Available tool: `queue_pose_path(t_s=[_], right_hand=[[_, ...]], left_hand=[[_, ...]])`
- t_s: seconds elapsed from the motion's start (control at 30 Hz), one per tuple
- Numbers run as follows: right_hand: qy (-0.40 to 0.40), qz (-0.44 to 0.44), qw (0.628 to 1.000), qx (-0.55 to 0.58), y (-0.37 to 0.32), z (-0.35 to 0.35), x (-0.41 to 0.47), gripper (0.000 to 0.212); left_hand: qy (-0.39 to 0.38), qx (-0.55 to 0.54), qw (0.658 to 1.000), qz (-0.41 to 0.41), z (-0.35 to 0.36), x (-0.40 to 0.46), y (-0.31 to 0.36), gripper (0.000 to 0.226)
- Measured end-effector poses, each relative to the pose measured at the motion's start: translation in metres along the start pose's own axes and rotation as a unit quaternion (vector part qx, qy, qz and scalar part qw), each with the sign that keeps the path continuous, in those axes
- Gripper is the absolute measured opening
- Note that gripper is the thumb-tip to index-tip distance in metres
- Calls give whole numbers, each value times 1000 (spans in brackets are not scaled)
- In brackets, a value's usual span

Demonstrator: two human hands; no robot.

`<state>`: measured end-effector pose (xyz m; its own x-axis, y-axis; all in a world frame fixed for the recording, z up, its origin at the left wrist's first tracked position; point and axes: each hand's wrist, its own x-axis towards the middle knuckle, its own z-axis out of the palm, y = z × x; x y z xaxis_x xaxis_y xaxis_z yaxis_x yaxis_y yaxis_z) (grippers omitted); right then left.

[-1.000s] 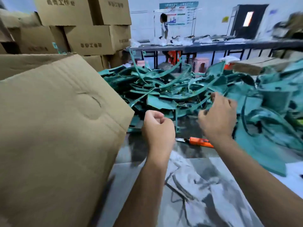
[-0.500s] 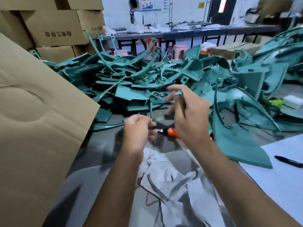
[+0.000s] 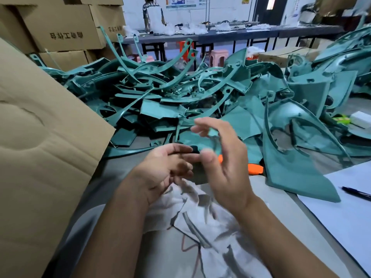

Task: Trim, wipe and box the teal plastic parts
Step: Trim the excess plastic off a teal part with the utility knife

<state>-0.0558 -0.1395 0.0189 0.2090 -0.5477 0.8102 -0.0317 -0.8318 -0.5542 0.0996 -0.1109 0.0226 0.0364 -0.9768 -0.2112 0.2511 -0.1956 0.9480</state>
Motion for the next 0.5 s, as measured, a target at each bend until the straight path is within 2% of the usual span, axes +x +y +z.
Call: queue_pose_path(t_s=[0.1, 0.17, 0.23, 0.3, 0.4, 0.5], right_hand=[[35, 112, 993, 21, 14, -2, -6, 34], [123, 134, 983, 0, 15, 0, -8, 36], [244, 167, 952, 74, 13, -11, 0, 39], [332, 184, 910, 166, 12, -31, 15, 41], [347, 223, 849, 330, 13, -53, 36, 47], [291, 321, 780, 452, 14, -49, 50, 49]], left_hand=[[49, 72, 994, 61, -1, 0, -1, 32], [116, 144, 976, 120, -5, -2, -7, 29], [173, 212, 946, 174, -12, -3, -15, 22], [176, 188, 942, 215, -20, -4, -21, 19], [165, 191, 932, 258, -32, -4, -25, 22], [145, 156, 947, 241, -39, -7, -24, 49]])
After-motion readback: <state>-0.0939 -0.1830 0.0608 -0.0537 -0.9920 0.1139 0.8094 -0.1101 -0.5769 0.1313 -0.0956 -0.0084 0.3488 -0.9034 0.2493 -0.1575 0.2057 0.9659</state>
